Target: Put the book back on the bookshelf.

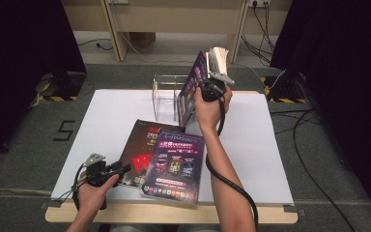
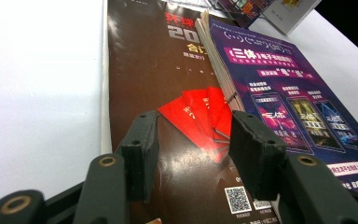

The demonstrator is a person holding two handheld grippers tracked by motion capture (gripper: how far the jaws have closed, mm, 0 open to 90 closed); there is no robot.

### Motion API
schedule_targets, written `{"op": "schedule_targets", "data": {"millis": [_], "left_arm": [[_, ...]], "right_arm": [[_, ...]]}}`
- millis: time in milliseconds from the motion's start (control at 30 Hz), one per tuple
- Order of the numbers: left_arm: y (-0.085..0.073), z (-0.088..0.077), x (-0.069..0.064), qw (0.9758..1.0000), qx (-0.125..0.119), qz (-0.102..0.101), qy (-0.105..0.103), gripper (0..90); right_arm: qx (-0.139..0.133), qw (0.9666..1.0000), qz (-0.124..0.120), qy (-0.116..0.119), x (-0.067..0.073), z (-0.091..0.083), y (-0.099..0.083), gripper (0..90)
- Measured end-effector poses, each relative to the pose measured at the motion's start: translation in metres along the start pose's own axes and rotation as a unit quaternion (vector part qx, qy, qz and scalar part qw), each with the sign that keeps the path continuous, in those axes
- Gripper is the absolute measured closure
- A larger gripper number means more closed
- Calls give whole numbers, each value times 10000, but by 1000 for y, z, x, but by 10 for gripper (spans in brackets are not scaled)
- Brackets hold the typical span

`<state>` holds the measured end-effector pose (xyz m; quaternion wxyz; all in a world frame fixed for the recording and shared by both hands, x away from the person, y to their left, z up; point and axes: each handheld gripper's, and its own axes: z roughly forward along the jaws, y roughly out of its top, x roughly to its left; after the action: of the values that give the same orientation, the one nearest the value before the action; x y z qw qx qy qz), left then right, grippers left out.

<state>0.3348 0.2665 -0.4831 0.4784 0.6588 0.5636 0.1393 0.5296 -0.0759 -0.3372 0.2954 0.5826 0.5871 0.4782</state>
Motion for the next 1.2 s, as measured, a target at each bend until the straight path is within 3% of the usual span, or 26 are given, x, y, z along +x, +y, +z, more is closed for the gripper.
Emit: {"op": "schedule_targets", "data": {"millis": [700,833,933,1200], "left_arm": [[0,1,0,10000,18,8,-1,511],[0,1,0,10000,20,12,-4,510],[0,0,0,10000,11,4,1,510],[0,0,1,10000,2,-6,4,512]], "right_arm": [[267,9984,432,266,-9,-4,-18,694],[420,9972,557,282,-9,-2,-15,820],[498,9954,752,308,-12,-2,-12,841],[270,9972,643,253,-6,-3,-7,845]]}}
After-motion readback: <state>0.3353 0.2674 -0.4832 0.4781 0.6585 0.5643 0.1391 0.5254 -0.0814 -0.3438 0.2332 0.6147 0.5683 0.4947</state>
